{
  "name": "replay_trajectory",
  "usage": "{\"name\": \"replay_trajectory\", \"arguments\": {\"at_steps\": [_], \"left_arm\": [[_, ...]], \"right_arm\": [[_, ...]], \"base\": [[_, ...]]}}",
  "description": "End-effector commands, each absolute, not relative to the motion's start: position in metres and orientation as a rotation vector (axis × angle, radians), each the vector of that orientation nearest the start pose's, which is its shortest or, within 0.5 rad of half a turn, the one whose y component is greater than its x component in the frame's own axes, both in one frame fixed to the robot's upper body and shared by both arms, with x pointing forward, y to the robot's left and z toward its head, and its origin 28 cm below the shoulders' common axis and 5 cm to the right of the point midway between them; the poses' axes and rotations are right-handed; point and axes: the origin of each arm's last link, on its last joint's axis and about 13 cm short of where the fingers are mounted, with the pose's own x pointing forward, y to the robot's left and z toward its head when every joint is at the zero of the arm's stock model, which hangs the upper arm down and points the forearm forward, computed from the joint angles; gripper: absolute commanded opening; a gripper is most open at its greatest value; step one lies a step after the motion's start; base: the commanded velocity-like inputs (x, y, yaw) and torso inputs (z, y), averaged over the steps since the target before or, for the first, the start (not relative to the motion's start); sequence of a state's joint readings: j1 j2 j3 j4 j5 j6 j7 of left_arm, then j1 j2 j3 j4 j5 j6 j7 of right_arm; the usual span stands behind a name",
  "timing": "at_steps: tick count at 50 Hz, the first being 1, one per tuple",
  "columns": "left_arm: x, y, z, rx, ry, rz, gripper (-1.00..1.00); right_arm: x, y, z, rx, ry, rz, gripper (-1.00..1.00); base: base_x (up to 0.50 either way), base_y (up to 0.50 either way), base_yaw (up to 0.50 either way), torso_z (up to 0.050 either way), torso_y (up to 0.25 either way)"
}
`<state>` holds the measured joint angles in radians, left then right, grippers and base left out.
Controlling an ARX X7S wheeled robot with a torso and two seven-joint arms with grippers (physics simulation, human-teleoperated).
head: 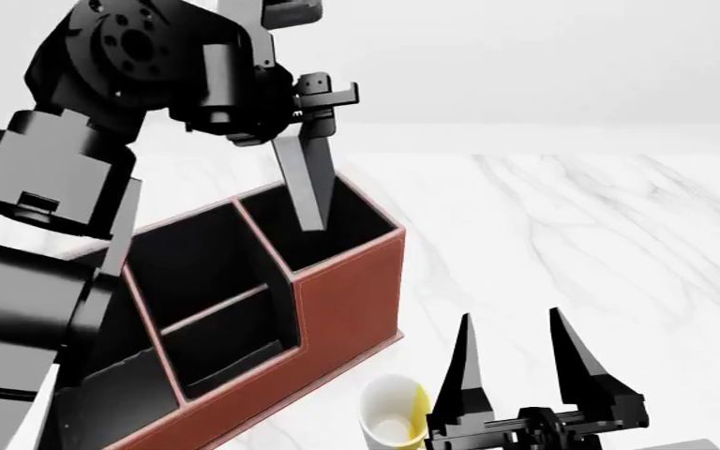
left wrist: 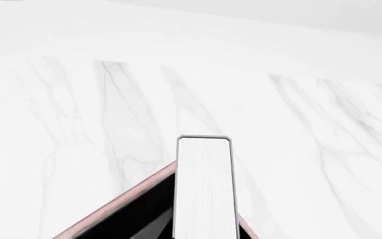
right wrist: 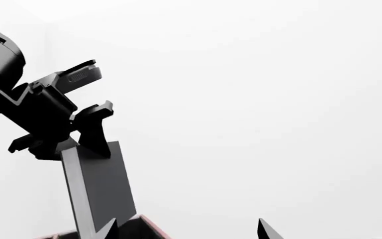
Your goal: Pick up the book and place it in the right compartment of the caddy.
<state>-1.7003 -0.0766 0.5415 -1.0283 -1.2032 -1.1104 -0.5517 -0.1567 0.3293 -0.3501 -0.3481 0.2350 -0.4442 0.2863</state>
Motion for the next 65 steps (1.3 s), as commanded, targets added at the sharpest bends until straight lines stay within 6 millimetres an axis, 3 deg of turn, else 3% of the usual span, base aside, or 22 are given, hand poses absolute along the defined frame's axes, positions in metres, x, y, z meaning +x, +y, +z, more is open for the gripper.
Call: {"name": "replay_trajectory", "arguments": {"at_steps": [1,19,65], "left_arm": [[0.377,0.149,0.340,-0.155,0.562,-0.147,-1.00],[0.377,0.150,0.329,-0.117,0.569,-0.127,-1.00],[0.392,0.146,0.245,0.003,0.682,-0.112,-1.00]], "right_arm": [[0.164,-0.086,0.076,0.152,-0.509,0.139,1.00],[0.164,-0.085,0.074,0.148,-0.502,0.143,1.00],[0.164,-0.085,0.069,0.142,-0.486,0.146,1.00]], "base": [[0.00,0.00,0.00,0.000,0.010],[0.00,0.00,0.00,0.000,0.001],[0.00,0.00,0.00,0.000,0.001]]}}
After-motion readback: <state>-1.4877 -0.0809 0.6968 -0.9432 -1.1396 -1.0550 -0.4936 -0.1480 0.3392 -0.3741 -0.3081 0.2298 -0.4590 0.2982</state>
